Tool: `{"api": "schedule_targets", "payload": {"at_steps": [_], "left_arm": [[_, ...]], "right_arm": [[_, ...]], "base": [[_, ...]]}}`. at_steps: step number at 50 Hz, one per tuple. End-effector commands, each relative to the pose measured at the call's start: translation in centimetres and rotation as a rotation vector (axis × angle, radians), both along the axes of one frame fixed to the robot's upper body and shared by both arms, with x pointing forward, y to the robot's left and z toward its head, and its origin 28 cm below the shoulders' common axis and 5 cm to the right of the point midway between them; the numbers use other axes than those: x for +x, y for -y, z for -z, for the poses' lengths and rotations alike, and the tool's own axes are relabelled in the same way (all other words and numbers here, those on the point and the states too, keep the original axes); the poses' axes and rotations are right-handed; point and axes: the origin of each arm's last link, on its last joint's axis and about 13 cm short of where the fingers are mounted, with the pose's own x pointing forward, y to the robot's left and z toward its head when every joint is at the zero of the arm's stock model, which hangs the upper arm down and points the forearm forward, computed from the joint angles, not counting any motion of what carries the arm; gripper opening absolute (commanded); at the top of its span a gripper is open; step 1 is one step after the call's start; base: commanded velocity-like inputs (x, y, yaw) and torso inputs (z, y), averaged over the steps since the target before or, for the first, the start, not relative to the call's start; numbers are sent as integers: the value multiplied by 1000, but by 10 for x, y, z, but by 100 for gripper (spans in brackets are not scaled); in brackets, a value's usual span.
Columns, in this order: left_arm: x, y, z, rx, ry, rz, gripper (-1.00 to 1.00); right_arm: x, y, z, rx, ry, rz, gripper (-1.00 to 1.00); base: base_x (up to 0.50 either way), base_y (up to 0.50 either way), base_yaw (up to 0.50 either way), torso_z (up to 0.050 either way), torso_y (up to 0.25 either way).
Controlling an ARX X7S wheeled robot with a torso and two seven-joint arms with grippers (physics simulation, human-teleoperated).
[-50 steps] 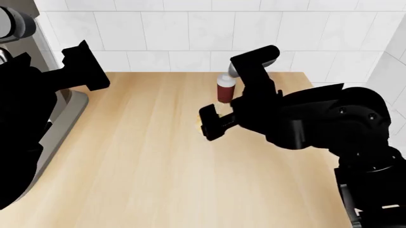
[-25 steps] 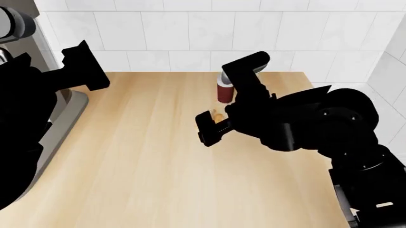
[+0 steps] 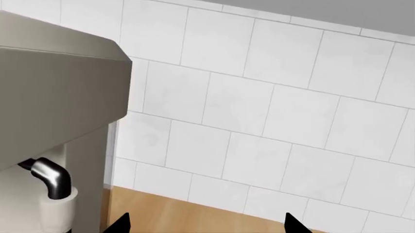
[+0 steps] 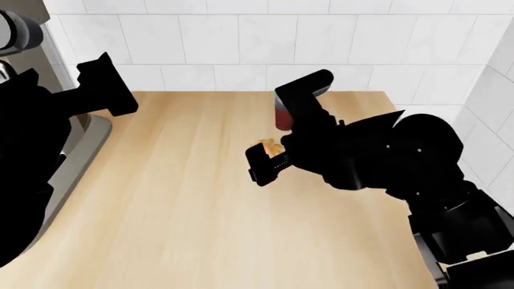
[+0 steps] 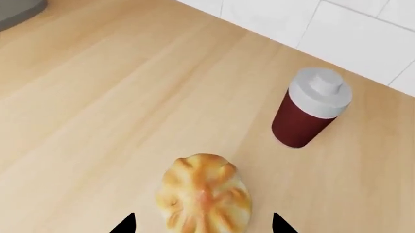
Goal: Pick the dumpling from the counter and place it in the cabinet.
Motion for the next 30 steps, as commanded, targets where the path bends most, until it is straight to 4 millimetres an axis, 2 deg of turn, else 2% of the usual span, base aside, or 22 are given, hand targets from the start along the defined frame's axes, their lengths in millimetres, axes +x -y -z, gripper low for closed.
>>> {"api": "schedule_targets", "payload": {"at_steps": [1,30], "left_arm": [[0,0,0,-2,-1,0,100],[1,0,1,-2,-2,0,100]], "right_arm": [[7,-1,5,-18,-4,0,100],[5,-2,11,-40,-3,-4,100]], "base": [[0,0,0,0,0],[0,0,0,0,0]]}}
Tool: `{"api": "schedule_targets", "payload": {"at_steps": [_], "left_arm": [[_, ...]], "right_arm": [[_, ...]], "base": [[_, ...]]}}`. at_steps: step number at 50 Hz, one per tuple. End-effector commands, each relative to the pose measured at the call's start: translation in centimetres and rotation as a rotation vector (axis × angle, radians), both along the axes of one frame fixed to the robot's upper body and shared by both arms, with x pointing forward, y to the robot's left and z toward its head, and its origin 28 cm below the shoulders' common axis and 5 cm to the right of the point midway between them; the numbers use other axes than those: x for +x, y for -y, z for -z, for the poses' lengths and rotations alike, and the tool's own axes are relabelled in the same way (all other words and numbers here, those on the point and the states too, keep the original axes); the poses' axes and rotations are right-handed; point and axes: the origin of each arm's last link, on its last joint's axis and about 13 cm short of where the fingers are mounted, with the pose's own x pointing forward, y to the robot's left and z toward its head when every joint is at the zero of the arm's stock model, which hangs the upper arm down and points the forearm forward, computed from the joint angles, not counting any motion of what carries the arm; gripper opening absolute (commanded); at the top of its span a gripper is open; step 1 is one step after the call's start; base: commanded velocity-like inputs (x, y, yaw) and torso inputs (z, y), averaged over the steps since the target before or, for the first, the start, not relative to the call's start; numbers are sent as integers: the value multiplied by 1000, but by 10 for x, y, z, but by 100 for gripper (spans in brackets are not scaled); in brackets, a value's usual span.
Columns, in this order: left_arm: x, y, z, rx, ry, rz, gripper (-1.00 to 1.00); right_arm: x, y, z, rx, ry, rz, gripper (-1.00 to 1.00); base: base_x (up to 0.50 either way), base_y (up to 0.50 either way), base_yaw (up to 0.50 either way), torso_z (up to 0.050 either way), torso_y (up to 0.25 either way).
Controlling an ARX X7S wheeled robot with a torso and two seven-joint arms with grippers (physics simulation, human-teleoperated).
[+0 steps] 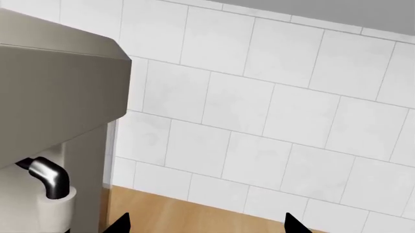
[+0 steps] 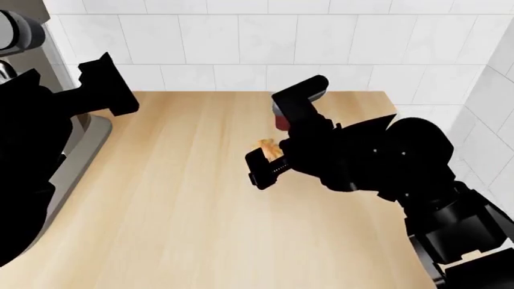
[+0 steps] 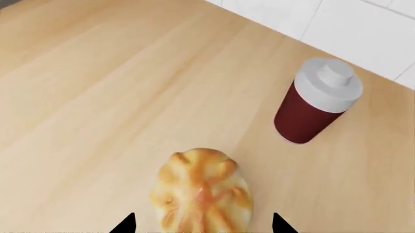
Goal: Pick the dumpling from the counter and place it in the cabinet.
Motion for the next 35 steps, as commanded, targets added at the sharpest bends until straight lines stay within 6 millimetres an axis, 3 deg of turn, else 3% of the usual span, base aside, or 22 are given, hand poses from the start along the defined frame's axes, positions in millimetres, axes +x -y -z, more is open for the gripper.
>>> {"api": "schedule_targets", "payload": {"at_steps": [1,35], "left_arm": [[0,0,0,0,0,0,100],[-1,0,0,-2,-1,0,100]], "right_arm": [[-1,0,2,-11,8,0,100],[10,-4,2,-47,-25,10,100]], "base": [[0,0,0,0,0],[0,0,0,0,0]]}}
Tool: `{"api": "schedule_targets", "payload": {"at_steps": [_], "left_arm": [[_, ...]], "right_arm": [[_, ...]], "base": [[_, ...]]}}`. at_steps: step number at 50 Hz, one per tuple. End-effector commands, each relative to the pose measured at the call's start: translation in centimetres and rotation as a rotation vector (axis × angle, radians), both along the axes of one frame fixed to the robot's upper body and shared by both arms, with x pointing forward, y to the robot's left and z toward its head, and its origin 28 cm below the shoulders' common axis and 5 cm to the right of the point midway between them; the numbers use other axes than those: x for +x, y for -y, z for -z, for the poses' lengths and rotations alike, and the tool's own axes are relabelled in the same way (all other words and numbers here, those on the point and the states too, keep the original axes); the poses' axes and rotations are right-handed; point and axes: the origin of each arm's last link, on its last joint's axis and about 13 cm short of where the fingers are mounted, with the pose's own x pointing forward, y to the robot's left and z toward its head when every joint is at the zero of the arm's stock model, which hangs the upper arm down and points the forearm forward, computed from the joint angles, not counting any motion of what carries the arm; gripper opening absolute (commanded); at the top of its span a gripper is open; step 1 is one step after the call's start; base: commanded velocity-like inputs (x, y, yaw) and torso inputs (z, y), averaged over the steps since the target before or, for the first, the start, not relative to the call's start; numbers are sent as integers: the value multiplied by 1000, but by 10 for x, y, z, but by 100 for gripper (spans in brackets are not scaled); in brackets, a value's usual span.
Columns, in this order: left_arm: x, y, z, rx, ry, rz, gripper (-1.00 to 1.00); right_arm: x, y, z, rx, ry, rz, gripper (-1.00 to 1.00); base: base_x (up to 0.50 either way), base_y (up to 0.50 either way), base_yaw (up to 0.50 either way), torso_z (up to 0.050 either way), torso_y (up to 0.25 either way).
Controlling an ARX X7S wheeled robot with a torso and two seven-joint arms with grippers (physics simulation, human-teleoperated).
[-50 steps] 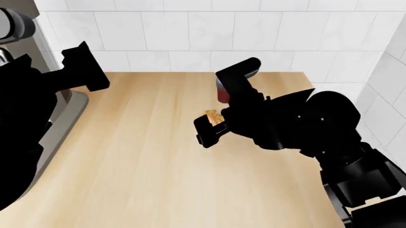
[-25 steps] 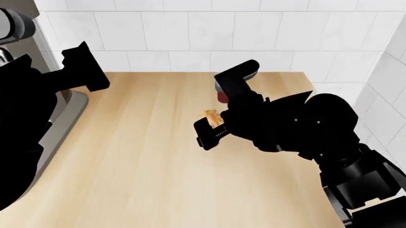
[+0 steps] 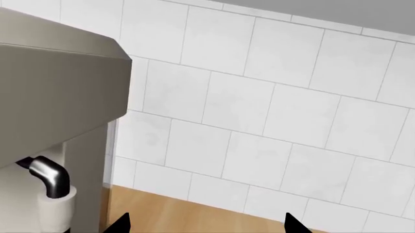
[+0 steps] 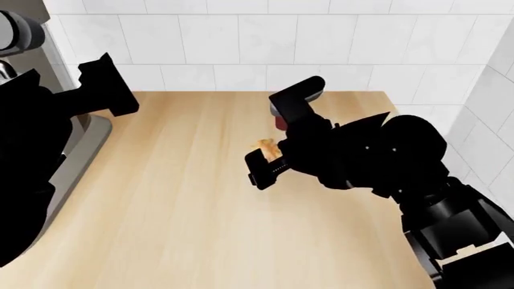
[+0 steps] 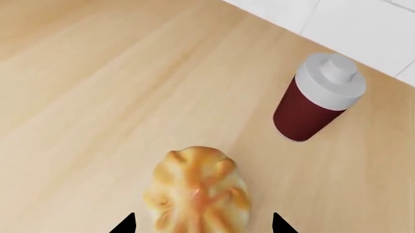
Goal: Pick the dumpling from the counter and place it in the cabinet.
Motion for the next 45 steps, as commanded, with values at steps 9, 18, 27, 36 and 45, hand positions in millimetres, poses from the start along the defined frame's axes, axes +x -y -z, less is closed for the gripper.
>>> {"api": "schedule_targets", "payload": {"at_steps": [9,18,27,36,45], "left_arm": [[0,0,0,-2,-2,1,100],[0,0,1,-3,-2,2,100],[1,0,1,-4,-2,2,100],[1,1,1,-4,-3,3,100],[1,1,1,-4,-3,4,100]], "right_arm": [[6,-4,3,-40,-12,-17,100],[6,-6,4,-50,-12,-45,100],[7,-7,6,-55,-16,-52,100],[11,-7,9,-64,-24,-36,100],[14,-8,15,-76,-42,-22,100]], "base": [[0,0,0,0,0],[0,0,0,0,0],[0,0,0,0,0],[0,0,0,0,0],[0,0,0,0,0]]}}
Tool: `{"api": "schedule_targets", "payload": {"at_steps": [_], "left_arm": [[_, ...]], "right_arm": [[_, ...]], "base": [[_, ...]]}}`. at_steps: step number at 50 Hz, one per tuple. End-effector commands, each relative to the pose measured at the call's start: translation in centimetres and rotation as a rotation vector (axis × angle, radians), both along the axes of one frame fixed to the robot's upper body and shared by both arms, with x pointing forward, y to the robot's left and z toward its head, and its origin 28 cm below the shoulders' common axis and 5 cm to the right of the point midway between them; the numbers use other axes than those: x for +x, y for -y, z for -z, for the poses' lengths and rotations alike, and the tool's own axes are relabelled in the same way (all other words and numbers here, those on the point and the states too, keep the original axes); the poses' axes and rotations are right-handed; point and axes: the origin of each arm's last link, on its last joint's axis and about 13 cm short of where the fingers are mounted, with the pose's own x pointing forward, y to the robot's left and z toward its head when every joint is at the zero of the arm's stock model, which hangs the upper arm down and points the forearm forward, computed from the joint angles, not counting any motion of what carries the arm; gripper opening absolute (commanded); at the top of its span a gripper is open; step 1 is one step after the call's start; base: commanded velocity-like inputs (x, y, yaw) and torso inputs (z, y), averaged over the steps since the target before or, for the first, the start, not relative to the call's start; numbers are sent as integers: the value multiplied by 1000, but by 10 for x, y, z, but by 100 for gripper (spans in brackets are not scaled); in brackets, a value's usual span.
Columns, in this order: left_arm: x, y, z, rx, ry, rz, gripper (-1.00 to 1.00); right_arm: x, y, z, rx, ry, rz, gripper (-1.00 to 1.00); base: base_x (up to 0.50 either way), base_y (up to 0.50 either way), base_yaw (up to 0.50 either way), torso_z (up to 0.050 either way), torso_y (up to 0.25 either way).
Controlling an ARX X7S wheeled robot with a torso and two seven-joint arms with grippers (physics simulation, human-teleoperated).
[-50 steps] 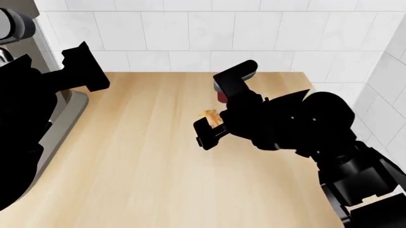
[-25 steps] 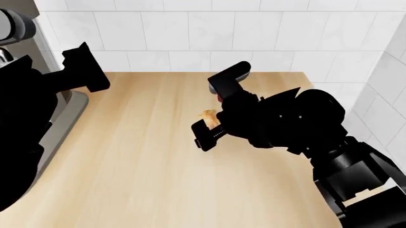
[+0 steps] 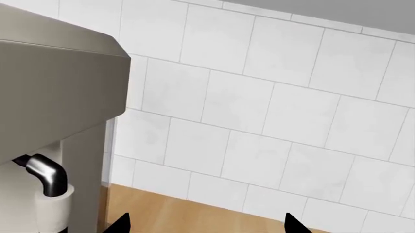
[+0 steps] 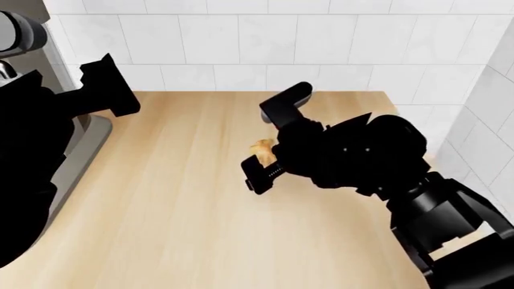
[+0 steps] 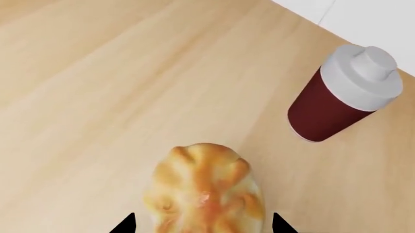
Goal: Pick the dumpling from the counter and place it in the cabinet.
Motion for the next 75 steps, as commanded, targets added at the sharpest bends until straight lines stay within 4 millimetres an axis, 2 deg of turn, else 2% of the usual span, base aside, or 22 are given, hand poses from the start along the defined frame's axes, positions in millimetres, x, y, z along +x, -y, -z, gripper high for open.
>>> {"api": "schedule_targets", "payload": {"at_steps": [1,20,21,44,59,75], "left_arm": [[0,0,0,0,0,1,100],[0,0,0,0,1,1,100],[0,0,0,0,1,1,100],[0,0,0,0,1,1,100],[0,0,0,0,-3,0,100],[-3,-1,5,-6,-51,-14,100]], "right_arm": [[4,-1,6,-15,-17,12,100],[6,-2,13,-27,-38,-7,100],[6,-2,13,-26,-37,-6,-100],[5,-2,13,-24,-30,9,-100],[-14,6,-20,36,132,-54,-100],[-24,11,-38,98,227,-87,-100]], "base": [[0,0,0,0,0],[0,0,0,0,0],[0,0,0,0,0],[0,0,0,0,0],[0,0,0,0,0],[0,0,0,0,0]]}}
